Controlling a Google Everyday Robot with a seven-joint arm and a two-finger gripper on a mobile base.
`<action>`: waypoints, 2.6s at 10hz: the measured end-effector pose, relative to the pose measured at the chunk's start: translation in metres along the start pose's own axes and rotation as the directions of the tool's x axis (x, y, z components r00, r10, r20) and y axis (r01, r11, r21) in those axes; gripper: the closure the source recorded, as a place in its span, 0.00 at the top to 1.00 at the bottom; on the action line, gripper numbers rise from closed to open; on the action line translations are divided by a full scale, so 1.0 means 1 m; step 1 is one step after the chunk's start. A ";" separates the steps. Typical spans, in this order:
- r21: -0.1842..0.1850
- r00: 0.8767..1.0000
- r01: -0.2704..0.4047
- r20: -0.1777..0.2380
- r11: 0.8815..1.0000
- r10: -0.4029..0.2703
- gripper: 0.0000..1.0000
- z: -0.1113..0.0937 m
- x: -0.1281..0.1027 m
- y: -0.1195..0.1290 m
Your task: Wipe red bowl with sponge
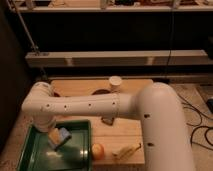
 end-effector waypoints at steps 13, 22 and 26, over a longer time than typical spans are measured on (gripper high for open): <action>-0.010 0.997 0.072 0.000 0.997 -0.072 0.80 0.076 -0.018 -0.020; -0.001 0.983 0.182 -0.040 0.983 -0.182 0.79 0.081 -0.039 -0.003; 0.032 0.980 0.193 -0.061 0.981 -0.191 0.41 0.091 -0.038 0.001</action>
